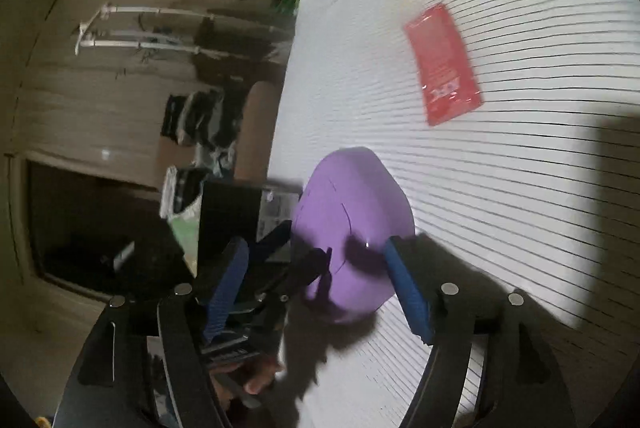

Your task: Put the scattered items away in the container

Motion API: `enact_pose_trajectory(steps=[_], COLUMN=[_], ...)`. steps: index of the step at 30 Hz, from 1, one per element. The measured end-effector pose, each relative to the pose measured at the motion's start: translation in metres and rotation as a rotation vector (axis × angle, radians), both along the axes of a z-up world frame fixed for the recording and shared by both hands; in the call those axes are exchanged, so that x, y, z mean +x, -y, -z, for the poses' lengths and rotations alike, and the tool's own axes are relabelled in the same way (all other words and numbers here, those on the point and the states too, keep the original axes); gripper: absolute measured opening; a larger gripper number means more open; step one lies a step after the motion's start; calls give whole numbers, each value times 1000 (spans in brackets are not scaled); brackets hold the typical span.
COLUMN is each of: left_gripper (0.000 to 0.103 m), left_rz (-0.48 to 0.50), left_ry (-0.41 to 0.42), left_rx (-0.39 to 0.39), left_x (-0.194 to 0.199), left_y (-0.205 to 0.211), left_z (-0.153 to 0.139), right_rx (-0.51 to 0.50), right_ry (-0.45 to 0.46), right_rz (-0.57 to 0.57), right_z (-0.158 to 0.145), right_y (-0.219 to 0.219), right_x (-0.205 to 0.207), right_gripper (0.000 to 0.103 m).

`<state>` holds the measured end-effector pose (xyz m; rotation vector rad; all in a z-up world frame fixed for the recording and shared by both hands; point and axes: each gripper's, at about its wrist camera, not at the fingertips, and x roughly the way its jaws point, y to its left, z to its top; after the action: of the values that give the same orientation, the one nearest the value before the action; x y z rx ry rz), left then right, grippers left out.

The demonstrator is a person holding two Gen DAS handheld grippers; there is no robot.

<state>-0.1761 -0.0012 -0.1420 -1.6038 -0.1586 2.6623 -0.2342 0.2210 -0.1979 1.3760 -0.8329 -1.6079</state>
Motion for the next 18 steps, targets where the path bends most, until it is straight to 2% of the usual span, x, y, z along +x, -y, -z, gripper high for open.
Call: enact_pose_trajectory(steps=[1,2,3,5,7,9,11,13,14,16,18], left_gripper=[80,73,72,72,58,8,3,2,1,1,1], left_rz=[15,25,26,18,7,8,-6,-7,-28,-78,-94], left_ry=[15,37,56,72,72,107,133,147,150,154,150], left_rx=[-40,-89,-111,-85,-137,-213,-212,-225,-226,-238,-245], left_x=[3,9,15,29,37,41,46,45,43,41,35], left_y=[-3,-6,-8,-9,-13,-20,-22,-26,-24,-16,-12], left_z=[-4,-11,-15,-21,-19,-11,-6,0,4,9,14], right_rx=[63,163,263,345,394,401,351,398,468,534,501], right_ry=[-22,-60,-114,-185,-226,-292,-331,-341,-356,-356,-344], right_rz=[-9,-13,-18,-37,-38,-4,61,106,122,90,33], right_z=[-4,-9,-16,-24,-27,-31,-34,-31,-28,-20,-19], right_y=[3,4,8,13,21,24,21,21,24,30,35], right_x=[0,0,2,4,5,6,1,-6,-10,-13,-12], right_gripper=[74,75,75,77,77,71,29,17,14,12,10])
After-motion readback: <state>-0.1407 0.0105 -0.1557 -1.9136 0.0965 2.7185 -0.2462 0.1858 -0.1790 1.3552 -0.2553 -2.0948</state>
